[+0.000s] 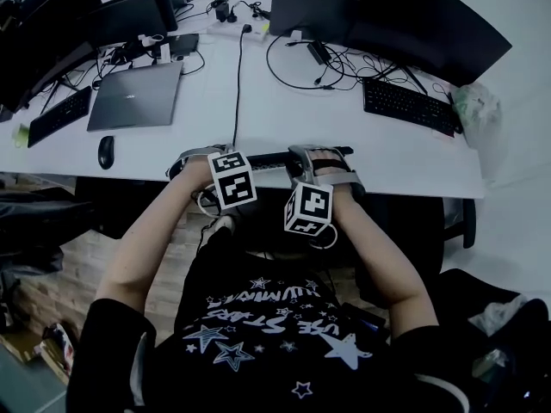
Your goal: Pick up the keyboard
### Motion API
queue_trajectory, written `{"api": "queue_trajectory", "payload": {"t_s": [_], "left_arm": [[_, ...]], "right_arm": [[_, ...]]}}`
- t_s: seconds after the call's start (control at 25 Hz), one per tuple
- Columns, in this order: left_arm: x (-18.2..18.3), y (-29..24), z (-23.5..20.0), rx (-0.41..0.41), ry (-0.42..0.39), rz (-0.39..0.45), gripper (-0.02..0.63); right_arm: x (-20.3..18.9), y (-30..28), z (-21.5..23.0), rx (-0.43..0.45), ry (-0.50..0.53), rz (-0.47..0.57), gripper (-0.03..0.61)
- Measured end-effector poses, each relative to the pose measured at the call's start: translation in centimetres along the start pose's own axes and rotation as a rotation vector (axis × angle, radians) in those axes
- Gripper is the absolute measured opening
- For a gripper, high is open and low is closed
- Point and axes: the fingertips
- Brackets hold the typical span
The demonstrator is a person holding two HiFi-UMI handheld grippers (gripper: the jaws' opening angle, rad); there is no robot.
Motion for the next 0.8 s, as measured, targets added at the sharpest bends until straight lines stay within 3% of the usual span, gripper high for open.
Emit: {"api": "queue_trajectory", "payload": {"t_s": [0.2, 0.4, 0.8], "left_arm": [[0.6, 1.7, 0.2, 0.010, 0.185, 0.016, 0.080], [1.4, 3.6, 1.2, -0.006, 0.343, 0.053, 0.080], [2.0, 6.0, 3.1, -0.029, 0.588, 0.165, 0.080]], "right_arm": [[0.4, 2.1, 2.1, -0.153, 0.040, 0.061, 0.176], [0.7, 4.9, 3.4, -0.270, 0.008, 0.151, 0.209], [2.5, 7.7, 4.1, -0.310, -0.066, 0.353, 0.264]]}}
Point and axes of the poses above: the fingertips, and each gripper's own axes: y backward along the fingers, z to its right, x out of its top, and after that the axes turned 12 degrees about x, right-handed
